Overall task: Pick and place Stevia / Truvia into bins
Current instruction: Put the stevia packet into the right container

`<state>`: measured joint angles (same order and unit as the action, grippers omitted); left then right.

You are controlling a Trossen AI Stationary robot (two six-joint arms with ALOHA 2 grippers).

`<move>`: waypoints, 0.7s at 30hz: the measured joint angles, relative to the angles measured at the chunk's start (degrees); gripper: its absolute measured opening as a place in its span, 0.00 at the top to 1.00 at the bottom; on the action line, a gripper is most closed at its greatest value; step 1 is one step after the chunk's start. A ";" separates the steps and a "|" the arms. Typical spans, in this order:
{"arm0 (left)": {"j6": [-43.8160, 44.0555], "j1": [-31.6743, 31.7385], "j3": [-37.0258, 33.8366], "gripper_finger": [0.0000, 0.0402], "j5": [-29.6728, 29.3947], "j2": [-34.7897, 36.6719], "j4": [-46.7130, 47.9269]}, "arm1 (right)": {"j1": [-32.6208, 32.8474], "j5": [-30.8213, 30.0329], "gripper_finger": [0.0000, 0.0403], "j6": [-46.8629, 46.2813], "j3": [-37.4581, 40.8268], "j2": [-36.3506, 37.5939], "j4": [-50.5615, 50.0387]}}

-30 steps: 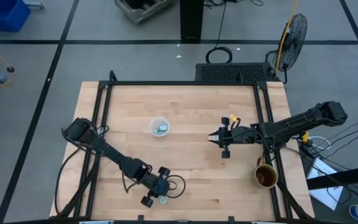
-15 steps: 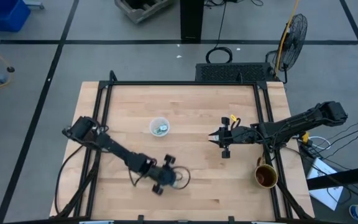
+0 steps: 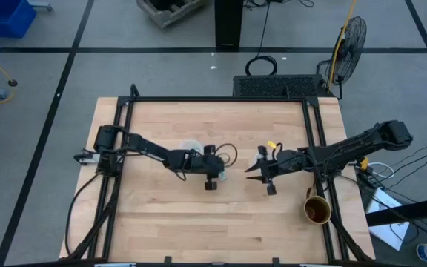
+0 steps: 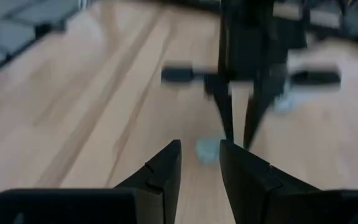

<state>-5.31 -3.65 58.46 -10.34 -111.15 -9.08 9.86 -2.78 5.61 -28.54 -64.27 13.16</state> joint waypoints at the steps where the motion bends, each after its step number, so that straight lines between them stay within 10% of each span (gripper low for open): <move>1: 0.57 0.61 0.00 0.80 0.23 0.00 -1.17 | -0.02 0.14 0.75 0.46 0.34 -1.10 3.52; 10: -2.85 0.73 0.05 0.80 0.74 0.60 -5.91 | -0.04 3.14 0.69 9.78 1.15 -17.53 21.65; 21: -2.35 -1.00 1.57 0.80 -23.10 14.28 -2.49 | -1.79 5.88 0.55 8.84 -8.31 -31.26 23.07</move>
<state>-7.67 -4.65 60.03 -33.43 -96.87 -11.58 8.07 3.10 14.45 -36.84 -95.53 36.23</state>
